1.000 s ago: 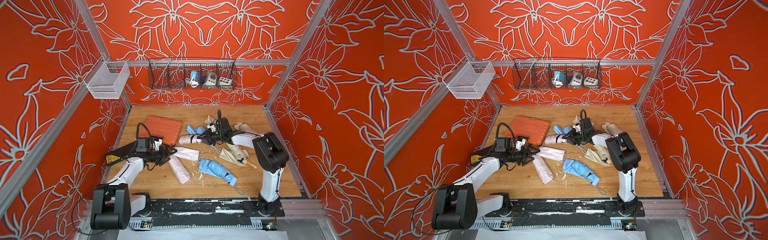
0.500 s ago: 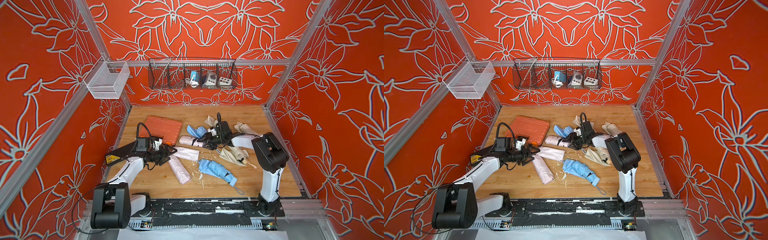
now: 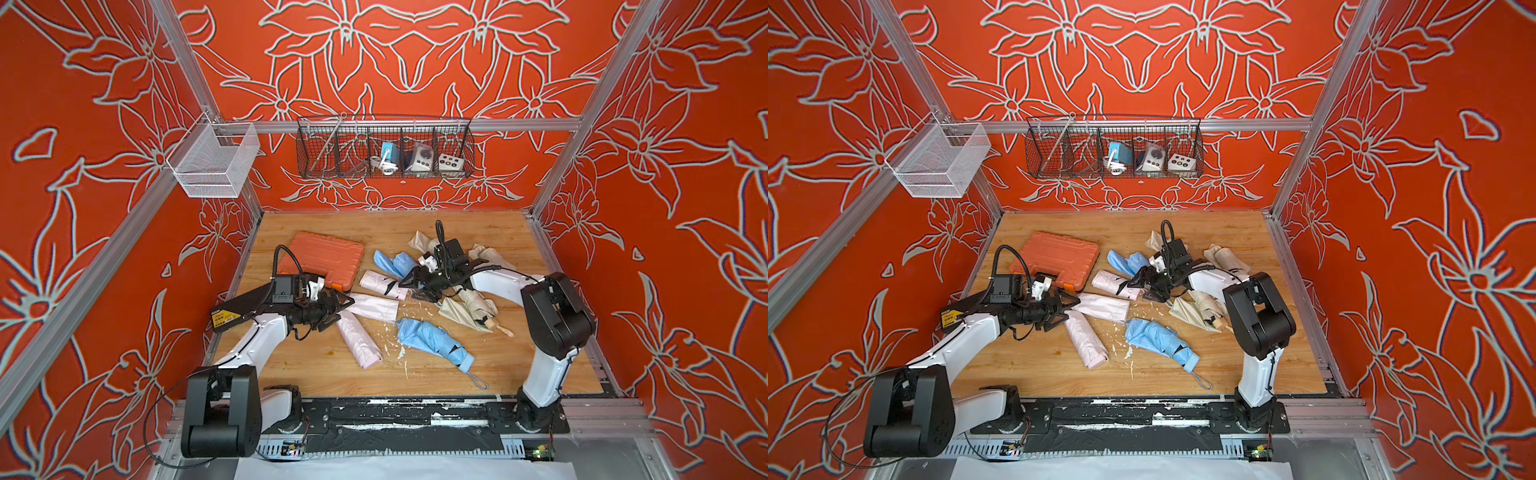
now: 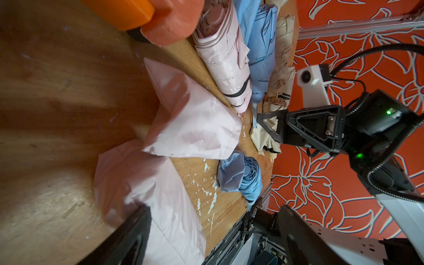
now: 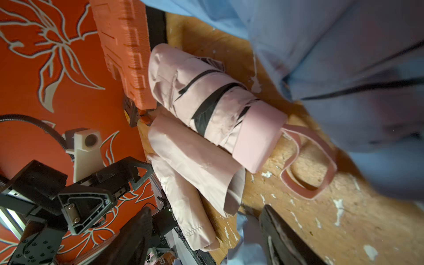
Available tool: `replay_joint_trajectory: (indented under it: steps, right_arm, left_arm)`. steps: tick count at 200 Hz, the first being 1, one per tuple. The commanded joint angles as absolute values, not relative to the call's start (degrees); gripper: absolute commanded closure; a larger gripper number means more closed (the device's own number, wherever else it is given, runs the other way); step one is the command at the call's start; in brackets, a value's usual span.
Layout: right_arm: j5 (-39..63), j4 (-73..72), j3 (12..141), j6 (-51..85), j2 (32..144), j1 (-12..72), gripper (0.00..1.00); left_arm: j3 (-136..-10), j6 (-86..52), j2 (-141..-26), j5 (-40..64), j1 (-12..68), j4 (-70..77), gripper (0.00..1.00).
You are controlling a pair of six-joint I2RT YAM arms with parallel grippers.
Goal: Take umbrellas out of sleeves
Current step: Place the umbrella at the center of the board.
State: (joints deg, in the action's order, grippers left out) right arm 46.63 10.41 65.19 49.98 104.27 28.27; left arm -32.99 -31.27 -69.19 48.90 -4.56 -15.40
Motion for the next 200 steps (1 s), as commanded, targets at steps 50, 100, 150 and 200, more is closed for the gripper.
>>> replay_joint_trajectory:
  steps: [50, 100, 150, 200]
  right_arm:
    - [41.27, 32.72, 74.23, 31.68, 97.92, 33.61, 0.22]
    - [33.76, 46.60, 78.14, 22.93, 94.64, 40.65, 0.02]
    - [30.76, 47.76, 77.78, 22.03, 95.19, 48.10, 0.02]
    - [26.91, 46.90, 83.39, 20.10, 103.11, 56.46, 0.02]
  left_arm:
    - [-35.09, -30.19, -67.77, 48.66, -4.67, -15.77, 0.14]
    - [-36.41, -27.61, -62.55, 41.13, -5.02, -19.59, 0.14]
    - [-37.81, -28.71, -58.22, 31.20, -5.45, -25.72, 0.13]
    - [-39.21, -27.25, -57.10, 18.99, -5.54, -32.97, 0.09]
